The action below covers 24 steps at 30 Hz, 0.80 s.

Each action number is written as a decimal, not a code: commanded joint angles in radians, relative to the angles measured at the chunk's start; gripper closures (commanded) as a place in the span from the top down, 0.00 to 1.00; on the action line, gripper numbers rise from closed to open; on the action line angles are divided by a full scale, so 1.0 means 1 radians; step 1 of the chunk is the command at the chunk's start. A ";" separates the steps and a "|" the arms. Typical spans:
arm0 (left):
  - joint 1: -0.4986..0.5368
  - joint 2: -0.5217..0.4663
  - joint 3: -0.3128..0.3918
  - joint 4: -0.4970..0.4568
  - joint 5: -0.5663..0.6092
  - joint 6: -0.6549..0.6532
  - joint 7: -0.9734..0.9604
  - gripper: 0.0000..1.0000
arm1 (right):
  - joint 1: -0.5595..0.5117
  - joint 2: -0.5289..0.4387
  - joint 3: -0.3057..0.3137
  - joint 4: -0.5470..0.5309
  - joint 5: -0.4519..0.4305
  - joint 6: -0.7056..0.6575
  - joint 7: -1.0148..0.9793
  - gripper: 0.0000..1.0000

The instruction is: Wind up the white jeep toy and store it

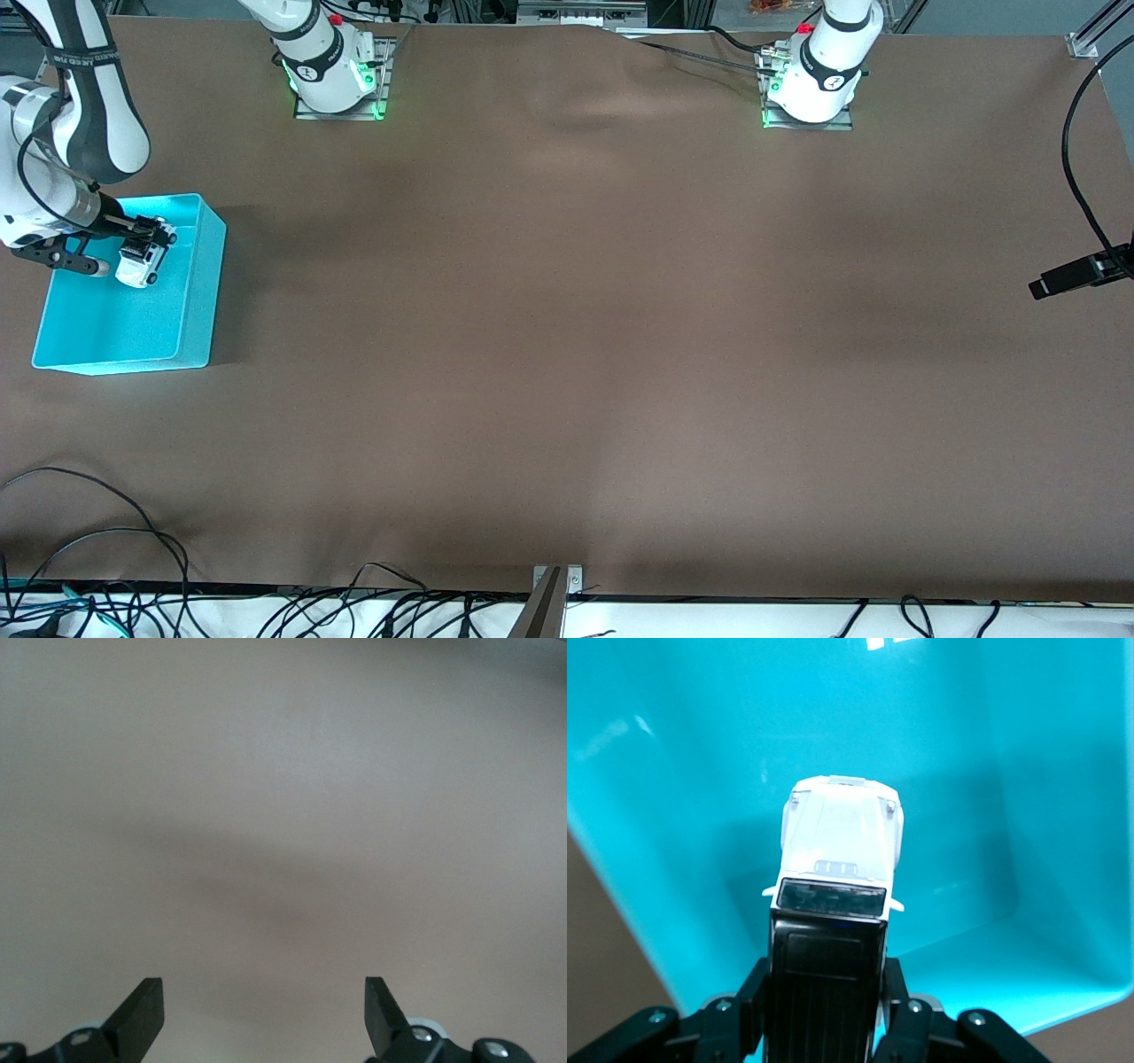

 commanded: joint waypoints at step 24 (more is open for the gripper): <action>0.004 -0.009 -0.015 -0.006 -0.022 -0.016 0.009 1.00 | -0.126 0.274 -0.048 0.083 -0.210 0.161 -0.039 0.00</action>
